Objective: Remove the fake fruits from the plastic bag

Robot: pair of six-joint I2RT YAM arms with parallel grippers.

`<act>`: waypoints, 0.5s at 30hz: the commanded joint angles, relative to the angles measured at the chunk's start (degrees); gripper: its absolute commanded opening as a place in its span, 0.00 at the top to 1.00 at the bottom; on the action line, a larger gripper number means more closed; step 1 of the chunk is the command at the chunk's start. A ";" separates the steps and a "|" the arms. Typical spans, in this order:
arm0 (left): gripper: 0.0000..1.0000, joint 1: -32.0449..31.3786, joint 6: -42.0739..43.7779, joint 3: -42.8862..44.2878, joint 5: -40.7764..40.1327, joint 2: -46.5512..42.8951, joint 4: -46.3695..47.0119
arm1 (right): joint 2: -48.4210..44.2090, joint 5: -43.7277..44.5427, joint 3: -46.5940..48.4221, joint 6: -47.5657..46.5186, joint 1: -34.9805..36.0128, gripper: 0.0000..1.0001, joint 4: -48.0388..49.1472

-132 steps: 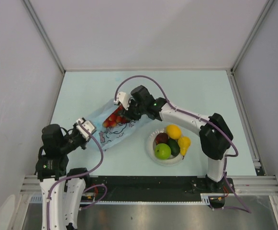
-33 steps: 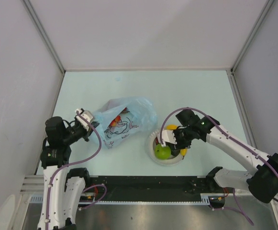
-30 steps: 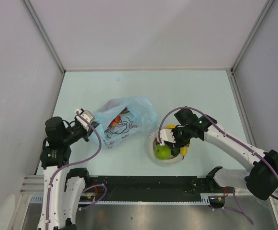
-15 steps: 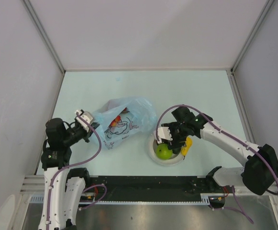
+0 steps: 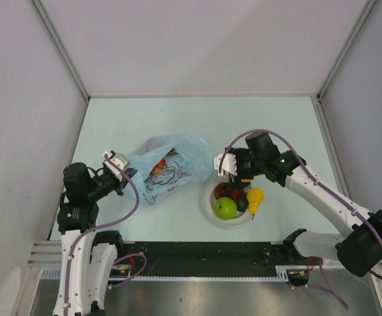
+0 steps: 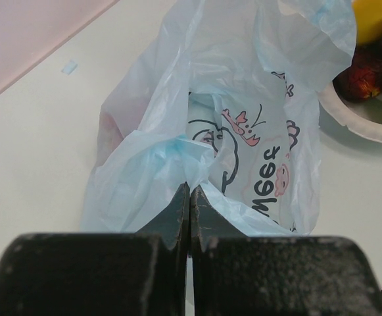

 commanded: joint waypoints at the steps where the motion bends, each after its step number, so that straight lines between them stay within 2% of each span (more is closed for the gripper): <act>1: 0.99 -0.14 -0.20 -0.60 1.10 -1.01 0.50 | -0.10 -4.16 7.44 20.40 -0.75 0.16 21.26; 2: 0.99 -0.14 -0.28 -0.60 0.75 -1.10 0.24 | 0.79 -4.78 8.33 27.31 -0.14 0.19 23.81; 6: 1.00 -0.14 -0.46 1.76 0.84 -1.02 -1.08 | 7.63 -6.98 12.73 37.80 5.65 0.30 33.47; 9: 1.00 -0.05 0.41 4.49 0.40 -0.31 -2.48 | 14.23 -9.96 15.10 41.60 7.86 0.41 37.09; 13: 1.00 -0.13 0.86 6.34 -0.04 -0.57 -3.98 | 22.31 -12.43 17.21 40.83 11.81 0.52 40.18; 15: 1.00 -0.14 -0.54 6.61 -0.04 -0.93 -3.37 | 27.41 -8.07 18.62 36.99 13.39 0.58 42.03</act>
